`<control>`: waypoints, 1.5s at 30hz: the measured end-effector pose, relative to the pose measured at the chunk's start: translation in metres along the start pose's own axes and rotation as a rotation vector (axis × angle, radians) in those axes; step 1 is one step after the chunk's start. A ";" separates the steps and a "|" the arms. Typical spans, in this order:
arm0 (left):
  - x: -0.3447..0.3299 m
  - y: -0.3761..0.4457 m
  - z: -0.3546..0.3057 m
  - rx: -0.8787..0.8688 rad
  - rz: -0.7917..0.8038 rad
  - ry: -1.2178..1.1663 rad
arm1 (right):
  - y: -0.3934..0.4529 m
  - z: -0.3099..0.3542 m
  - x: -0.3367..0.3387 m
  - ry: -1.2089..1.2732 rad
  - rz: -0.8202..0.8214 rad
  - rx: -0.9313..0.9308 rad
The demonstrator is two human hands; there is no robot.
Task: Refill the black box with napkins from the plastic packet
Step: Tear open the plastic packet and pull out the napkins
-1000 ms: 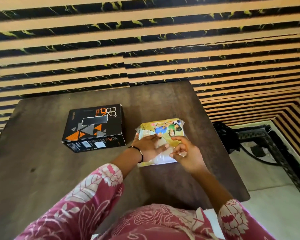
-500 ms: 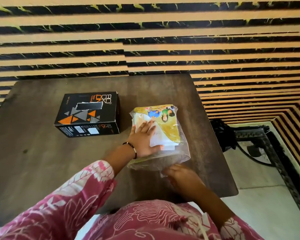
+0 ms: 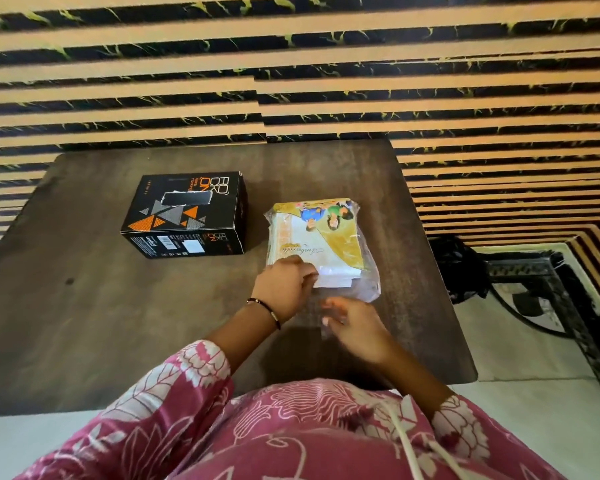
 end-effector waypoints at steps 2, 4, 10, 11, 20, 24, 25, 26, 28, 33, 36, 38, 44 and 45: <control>0.010 0.006 -0.006 0.024 -0.057 -0.141 | 0.005 -0.005 -0.003 0.334 -0.012 -0.177; 0.021 0.012 -0.015 0.001 -0.123 -0.236 | 0.010 -0.013 -0.009 0.885 -0.066 -0.390; 0.041 0.020 -0.033 -0.040 -0.239 -0.325 | 0.011 -0.015 -0.002 1.404 -0.230 -0.671; 0.041 0.021 -0.033 -0.032 -0.242 -0.333 | 0.010 -0.012 0.001 1.404 -0.231 -0.668; 0.052 0.026 -0.045 -0.078 -0.260 -0.356 | 0.018 -0.024 0.000 1.393 -0.145 -0.732; 0.049 0.025 -0.045 -0.050 -0.221 -0.292 | 0.024 -0.029 0.001 1.384 -0.114 -0.726; 0.049 0.025 -0.045 -0.044 -0.217 -0.286 | 0.026 -0.030 0.001 1.360 -0.112 -0.722; 0.048 0.024 -0.045 -0.040 -0.211 -0.280 | 0.026 -0.030 0.003 1.332 -0.118 -0.719; 0.047 0.022 -0.046 -0.033 -0.195 -0.261 | 0.026 -0.034 0.005 1.286 -0.153 -0.724; 0.041 0.021 -0.050 -0.036 -0.164 -0.219 | 0.026 -0.032 0.010 1.302 -0.199 -0.669; 0.045 0.023 -0.053 -0.046 -0.187 -0.239 | 0.023 -0.032 0.010 1.360 -0.226 -0.683; 0.053 0.028 -0.054 -0.039 -0.215 -0.276 | 0.022 -0.037 0.010 1.356 -0.260 -0.714; 0.067 0.038 -0.063 -0.052 -0.266 -0.274 | 0.023 -0.025 0.019 1.334 -0.270 -0.698; 0.065 0.037 -0.065 -0.057 -0.256 -0.260 | 0.023 -0.023 0.021 1.338 -0.264 -0.700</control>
Point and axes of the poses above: each hand's wrist, its own y-axis towards the middle knuckle, its own x-axis out of the back of the hand, z = x × y, the point moved 8 cm from there along y, towards the middle knuckle, and after that the axes turned 1 degree about z, right-handed, at the moved point
